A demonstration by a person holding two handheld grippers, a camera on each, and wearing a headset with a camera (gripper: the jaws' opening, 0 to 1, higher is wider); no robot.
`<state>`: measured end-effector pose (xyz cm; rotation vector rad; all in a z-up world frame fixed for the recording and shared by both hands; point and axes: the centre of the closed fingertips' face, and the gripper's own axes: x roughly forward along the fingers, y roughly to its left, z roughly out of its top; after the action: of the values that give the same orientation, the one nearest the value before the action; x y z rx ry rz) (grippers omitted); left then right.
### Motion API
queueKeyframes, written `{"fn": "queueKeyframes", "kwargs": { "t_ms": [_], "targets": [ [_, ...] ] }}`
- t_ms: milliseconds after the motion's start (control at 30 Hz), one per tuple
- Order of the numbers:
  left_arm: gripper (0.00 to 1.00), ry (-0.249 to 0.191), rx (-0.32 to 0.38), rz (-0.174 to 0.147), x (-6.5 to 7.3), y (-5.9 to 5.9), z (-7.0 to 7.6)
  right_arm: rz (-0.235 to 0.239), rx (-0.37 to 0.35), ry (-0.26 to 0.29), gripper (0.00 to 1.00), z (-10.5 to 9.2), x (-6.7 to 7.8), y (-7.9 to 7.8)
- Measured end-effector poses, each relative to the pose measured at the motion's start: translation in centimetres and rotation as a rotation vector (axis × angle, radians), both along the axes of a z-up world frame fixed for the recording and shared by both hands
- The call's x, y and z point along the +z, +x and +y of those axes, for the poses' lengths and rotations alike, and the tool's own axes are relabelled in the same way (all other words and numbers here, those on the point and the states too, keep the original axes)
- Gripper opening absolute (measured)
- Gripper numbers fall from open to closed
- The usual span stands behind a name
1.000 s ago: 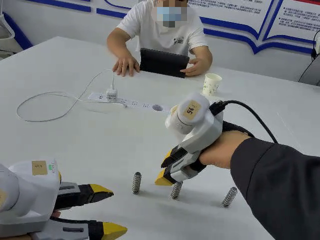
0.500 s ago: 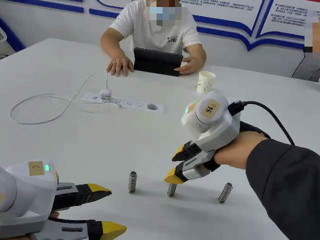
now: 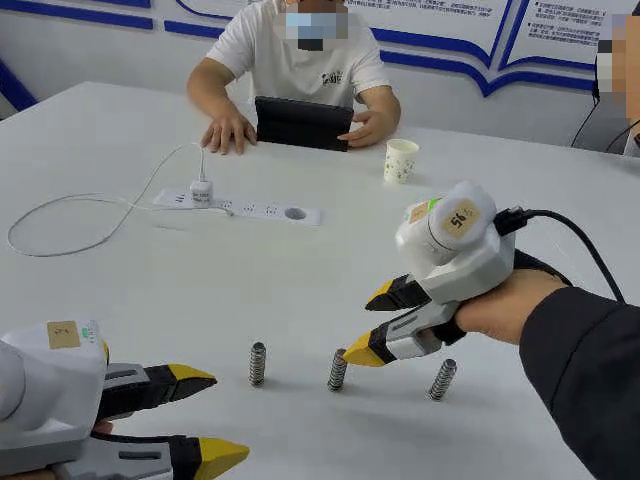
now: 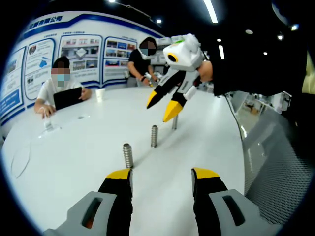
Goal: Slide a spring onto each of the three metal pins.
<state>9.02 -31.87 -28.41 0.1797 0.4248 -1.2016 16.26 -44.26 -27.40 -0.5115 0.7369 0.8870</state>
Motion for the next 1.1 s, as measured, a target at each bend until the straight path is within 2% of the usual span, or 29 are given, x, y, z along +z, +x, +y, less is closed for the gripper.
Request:
{"fn": "queueKeyframes", "kwargs": {
  "t_ms": [400, 833, 1100],
  "targets": [
    [0.51, 0.001, 0.003, -0.001, 0.3, 0.2, -0.1, -0.048, -0.076, 0.047, 0.53, -2.4, 0.8, -0.4],
    [0.53, 0.000, 0.008, 0.002, 0.4, 0.3, -0.4, -0.096, -0.158, 0.092, 0.56, -5.4, 1.9, -1.4],
    [0.54, -0.001, 0.007, 0.000, 0.6, 0.5, -0.6, -0.110, -0.202, 0.119, 0.57, -7.2, 1.9, -2.3]
  ]
}}
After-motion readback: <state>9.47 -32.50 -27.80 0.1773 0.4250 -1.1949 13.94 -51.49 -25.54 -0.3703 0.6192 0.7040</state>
